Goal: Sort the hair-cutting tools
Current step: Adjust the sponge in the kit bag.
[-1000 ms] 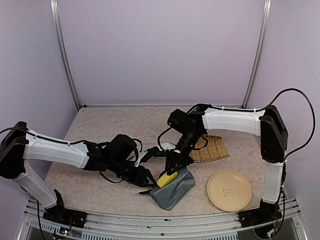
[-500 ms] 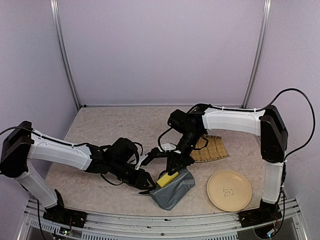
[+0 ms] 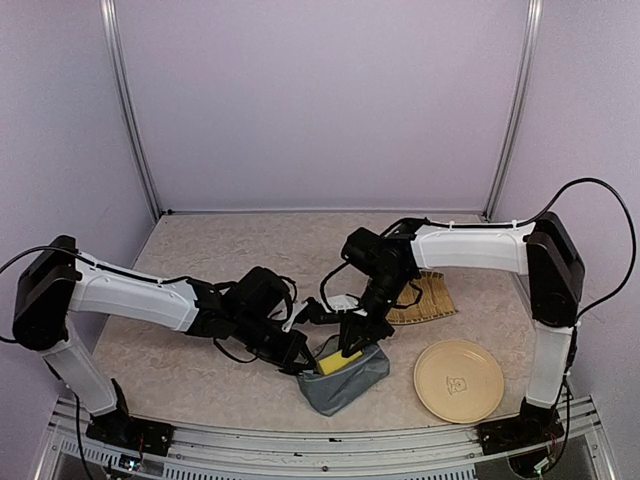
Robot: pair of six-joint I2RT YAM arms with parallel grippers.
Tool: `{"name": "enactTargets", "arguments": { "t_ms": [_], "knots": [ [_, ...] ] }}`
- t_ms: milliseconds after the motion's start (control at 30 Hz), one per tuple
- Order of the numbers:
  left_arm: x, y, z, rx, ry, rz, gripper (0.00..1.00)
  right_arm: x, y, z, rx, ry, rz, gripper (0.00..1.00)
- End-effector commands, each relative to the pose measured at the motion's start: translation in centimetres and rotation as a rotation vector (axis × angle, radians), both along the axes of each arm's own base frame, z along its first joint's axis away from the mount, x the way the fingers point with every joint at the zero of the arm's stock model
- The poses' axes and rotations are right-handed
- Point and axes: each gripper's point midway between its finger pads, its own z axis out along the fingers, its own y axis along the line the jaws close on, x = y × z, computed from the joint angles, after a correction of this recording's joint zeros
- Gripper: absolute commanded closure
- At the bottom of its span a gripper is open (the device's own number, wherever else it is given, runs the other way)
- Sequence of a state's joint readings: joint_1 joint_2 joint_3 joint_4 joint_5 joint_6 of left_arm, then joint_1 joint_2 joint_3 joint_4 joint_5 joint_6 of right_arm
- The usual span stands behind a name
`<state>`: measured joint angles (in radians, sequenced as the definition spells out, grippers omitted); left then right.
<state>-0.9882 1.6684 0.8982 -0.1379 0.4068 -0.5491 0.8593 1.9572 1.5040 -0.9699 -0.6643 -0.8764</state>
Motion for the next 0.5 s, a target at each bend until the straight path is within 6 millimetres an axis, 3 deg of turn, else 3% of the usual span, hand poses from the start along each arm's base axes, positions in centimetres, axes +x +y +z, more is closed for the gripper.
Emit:
{"name": "enactTargets", "arguments": {
  "t_ms": [0,300,467],
  "knots": [
    [1.7,-0.6,5.7,-0.086,-0.132,0.031,1.0,1.8,0.1,-1.5,-0.028,-0.105,-0.093,0.84],
    [1.8,-0.5,4.9,-0.058,-0.119,0.04,1.0,6.1,1.6,-2.8,-0.009,-0.193,-0.361,0.84],
    [1.5,-1.0,5.1,-0.047,-0.128,0.039,1.0,10.1,1.7,-2.8,-0.031,-0.303,-0.558,0.85]
  ]
}}
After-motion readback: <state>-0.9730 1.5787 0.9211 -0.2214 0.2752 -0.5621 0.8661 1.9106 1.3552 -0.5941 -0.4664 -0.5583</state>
